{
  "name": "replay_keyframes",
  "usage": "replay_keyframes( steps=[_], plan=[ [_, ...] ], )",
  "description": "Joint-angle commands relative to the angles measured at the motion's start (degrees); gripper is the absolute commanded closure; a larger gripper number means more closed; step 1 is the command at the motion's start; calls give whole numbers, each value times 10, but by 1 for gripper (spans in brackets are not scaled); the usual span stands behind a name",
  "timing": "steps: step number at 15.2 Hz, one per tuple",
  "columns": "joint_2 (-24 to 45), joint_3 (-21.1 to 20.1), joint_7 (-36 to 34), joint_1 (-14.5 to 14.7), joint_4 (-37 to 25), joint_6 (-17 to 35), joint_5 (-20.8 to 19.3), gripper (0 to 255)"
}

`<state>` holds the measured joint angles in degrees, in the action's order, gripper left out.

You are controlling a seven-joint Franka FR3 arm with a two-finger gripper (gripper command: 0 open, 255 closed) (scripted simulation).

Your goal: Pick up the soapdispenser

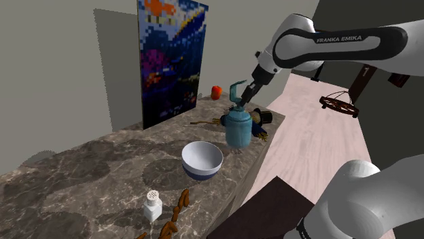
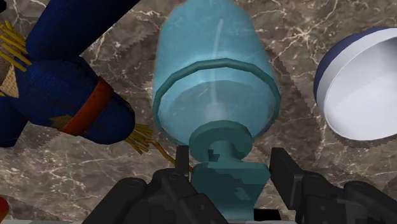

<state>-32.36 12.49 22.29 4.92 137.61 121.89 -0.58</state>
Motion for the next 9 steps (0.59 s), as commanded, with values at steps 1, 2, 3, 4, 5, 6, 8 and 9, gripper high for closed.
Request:
replay_keyframes(
  steps=[1,2,3,4,5,6,8,9],
  plan=[
    [-2,-1,-1,0,-14,-16,0,255],
    [-2,-2,-2,0,-22,-23,0,255],
    [-2,-3,-3,1,-29,-31,0,255],
    [-2,-3,-3,1,-37,-39,0,255],
    [-2,-4,-4,1,-45,-46,1,255],
    [-2,-4,-4,1,-53,-54,1,255],
    [-2,-5,-5,2,-62,-63,1,255],
    [-2,-5,-5,2,-62,-63,1,255]
  ],
)
